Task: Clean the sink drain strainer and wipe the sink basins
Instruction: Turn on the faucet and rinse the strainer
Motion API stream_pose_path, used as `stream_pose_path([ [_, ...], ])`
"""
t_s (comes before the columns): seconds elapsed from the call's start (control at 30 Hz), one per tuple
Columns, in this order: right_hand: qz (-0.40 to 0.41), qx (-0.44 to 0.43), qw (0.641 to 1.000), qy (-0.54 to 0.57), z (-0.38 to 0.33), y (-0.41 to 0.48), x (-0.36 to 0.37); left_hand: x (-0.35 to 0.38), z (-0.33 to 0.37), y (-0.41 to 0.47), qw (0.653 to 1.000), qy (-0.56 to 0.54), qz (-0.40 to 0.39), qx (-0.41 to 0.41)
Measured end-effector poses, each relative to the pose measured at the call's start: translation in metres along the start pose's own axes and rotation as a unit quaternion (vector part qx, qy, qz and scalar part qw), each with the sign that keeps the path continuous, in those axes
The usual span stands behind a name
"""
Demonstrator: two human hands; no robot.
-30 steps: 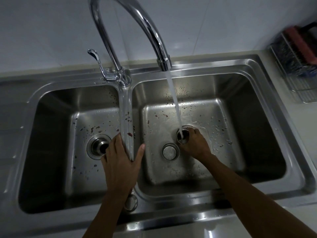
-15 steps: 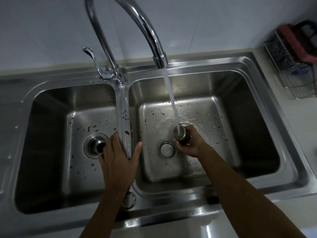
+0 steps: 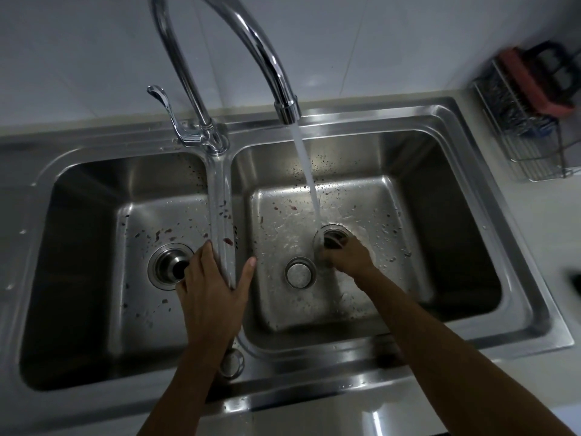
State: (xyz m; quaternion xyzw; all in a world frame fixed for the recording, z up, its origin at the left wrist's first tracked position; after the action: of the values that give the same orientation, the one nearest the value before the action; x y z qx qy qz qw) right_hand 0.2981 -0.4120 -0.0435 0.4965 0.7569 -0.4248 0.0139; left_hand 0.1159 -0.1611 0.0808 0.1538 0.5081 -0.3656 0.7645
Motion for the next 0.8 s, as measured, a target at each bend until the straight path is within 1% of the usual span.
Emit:
stream_pose_path([
  [0.03, 0.017, -0.065, 0.993, -0.099, -0.012, -0.003, 0.000, 0.000, 0.000, 0.000, 1.000, 0.000, 0.001, 0.001],
  [0.07, 0.021, -0.106, 0.980, -0.166, -0.020, -0.007, 0.004, 0.000, 0.000, 0.000, 1.000, 0.000, 0.001, 0.001],
  [0.13, 0.020, -0.141, 0.959, -0.246, -0.027, -0.014, 0.010, 0.000, 0.001, 0.000, 1.000, 0.001, -0.001, 0.002],
  [0.2, 0.028, -0.155, 0.949, -0.274, -0.032, -0.016, 0.009, 0.000, 0.000, 0.000, 1.000, 0.003, -0.005, 0.000],
  [0.3, 0.055, -0.149, 0.953, -0.259, -0.043, -0.015, -0.002, 0.001, -0.001, 0.001, 1.000, 0.003, -0.007, 0.001],
  [0.43, 0.029, -0.185, 0.931, -0.312, -0.047, -0.020, 0.005, 0.000, 0.000, 0.000, 1.000, -0.001, -0.003, 0.002],
  [0.5, 0.043, -0.178, 0.926, -0.330, -0.043, -0.022, -0.003, -0.002, 0.001, 0.000, 1.000, -0.006, 0.003, 0.001],
  [0.6, 0.056, -0.140, 0.913, -0.378, -0.041, -0.021, -0.015, -0.002, 0.001, -0.001, 1.000, -0.011, 0.005, 0.001],
  [0.67, 0.037, -0.105, 0.890, -0.443, -0.038, -0.021, -0.016, -0.001, 0.000, -0.001, 1.000, -0.010, 0.003, 0.004],
  [0.73, 0.025, -0.079, 0.858, -0.507, -0.034, -0.023, -0.020, -0.001, 0.000, 0.000, 1.000, -0.006, 0.001, 0.005],
  [0.8, 0.006, -0.063, 0.841, -0.537, -0.027, -0.025, -0.024, 0.000, 0.000, 0.000, 1.000, -0.003, -0.001, 0.003],
])
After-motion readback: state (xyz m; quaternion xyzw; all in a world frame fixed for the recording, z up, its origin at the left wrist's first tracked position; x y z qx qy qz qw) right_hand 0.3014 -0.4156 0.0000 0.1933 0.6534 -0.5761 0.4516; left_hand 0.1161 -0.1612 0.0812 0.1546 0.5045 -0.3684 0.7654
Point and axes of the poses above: each hand's wrist, its own y-axis towards the middle knuckle, its own x-axis out of the palm, z = x × y, the point moved 9 cm from there along y, towards the middle knuckle, and after that the axes turned 2 degrees about -x, right-handed, at the moved point
